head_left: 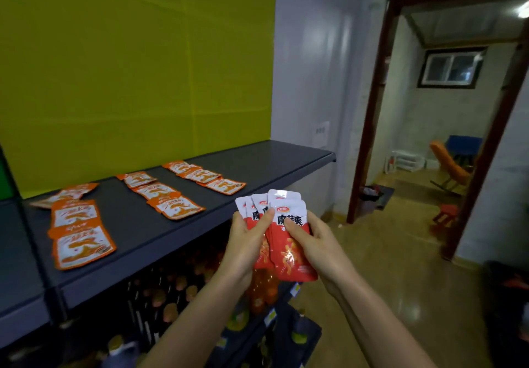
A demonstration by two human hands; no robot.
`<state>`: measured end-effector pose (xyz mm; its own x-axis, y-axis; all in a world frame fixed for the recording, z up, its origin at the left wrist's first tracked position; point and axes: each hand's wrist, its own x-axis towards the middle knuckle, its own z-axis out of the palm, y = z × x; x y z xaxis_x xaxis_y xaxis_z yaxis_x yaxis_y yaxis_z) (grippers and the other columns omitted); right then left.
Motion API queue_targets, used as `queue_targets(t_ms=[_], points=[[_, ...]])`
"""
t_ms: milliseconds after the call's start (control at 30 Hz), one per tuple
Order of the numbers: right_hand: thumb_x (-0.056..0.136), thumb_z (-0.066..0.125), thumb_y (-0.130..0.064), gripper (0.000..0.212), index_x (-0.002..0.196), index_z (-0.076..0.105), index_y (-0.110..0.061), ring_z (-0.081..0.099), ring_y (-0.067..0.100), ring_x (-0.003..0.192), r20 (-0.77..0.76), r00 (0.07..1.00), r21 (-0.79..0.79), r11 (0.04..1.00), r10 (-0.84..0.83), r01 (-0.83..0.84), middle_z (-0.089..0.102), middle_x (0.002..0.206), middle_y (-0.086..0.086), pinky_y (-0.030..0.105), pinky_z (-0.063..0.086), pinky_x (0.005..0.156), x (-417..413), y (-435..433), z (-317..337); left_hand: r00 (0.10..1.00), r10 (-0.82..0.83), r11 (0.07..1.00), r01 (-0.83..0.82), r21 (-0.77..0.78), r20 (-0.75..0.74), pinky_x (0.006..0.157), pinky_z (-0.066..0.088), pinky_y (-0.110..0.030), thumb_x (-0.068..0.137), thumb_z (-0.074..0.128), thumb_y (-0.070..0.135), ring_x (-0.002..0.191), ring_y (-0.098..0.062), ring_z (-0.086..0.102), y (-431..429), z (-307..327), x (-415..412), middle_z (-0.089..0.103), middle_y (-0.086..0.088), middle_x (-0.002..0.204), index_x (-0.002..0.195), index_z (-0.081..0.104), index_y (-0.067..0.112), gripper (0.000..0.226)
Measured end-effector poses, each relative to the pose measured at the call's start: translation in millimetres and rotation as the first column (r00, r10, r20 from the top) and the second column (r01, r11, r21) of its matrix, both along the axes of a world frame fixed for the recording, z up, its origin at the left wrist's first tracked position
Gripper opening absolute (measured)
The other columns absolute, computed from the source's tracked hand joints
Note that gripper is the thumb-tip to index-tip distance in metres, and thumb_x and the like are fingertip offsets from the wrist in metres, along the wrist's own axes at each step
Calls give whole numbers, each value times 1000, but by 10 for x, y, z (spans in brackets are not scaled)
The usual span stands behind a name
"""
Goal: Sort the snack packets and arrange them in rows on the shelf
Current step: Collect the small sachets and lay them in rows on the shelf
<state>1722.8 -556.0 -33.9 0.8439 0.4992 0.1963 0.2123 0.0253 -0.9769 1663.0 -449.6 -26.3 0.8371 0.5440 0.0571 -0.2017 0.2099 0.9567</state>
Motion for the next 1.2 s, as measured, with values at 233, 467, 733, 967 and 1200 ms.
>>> queue_targets(t_ms=[233, 467, 733, 967, 1200], points=[[93, 53, -26, 18, 106, 64, -20, 70, 11, 77, -2, 959, -47, 958, 284, -284, 73, 94, 1, 25, 57, 71, 740, 393, 199, 996, 84, 994, -83, -72, 17, 57, 57, -22, 91, 56, 27, 77, -15, 69, 380, 177, 542, 71, -9, 104, 119, 59, 12, 32], [96, 48, -26, 21, 109, 62, -17, 67, 5, 68, 27, 890, -2, 890, 456, -456, 71, 87, -1, 17, 54, 61, 1385, 1073, 436, 989, 149, 979, -145, -142, 17, 46, 53, -20, 91, 52, 21, 52, -10, 67, 982, 411, 1065, 72, -3, 74, 106, 65, 11, 23], [97, 46, -26, 23, 110, 63, -17, 67, 4, 68, 35, 807, -12, 808, 589, -589, 71, 89, 0, 16, 55, 62, 1953, 1690, 618, 957, 288, 954, -284, -98, 29, 41, 50, -18, 88, 53, 13, 44, -9, 65, 1394, 566, 1452, 70, 1, 54, 86, 65, 12, 13], [95, 50, -29, 13, 102, 62, -29, 67, 1, 72, 119, 720, -134, 730, 683, -670, 71, 89, -8, 16, 54, 65, 2407, 2173, 685, 889, 459, 885, -457, -92, -1, 46, 56, -27, 86, 58, 6, 47, -14, 66, 1654, 586, 1660, 71, -5, 60, 103, 64, 4, 19], [95, 45, -20, 24, 72, 53, -22, 61, 22, 77, 141, 833, -182, 841, 535, -509, 63, 84, 7, 32, 46, 73, 3077, 2888, 641, 708, 706, 708, -706, 10, -13, 41, 51, -16, 85, 60, 6, 39, -5, 62, 1941, 725, 1681, 67, 4, 48, 85, 61, 10, 4]])
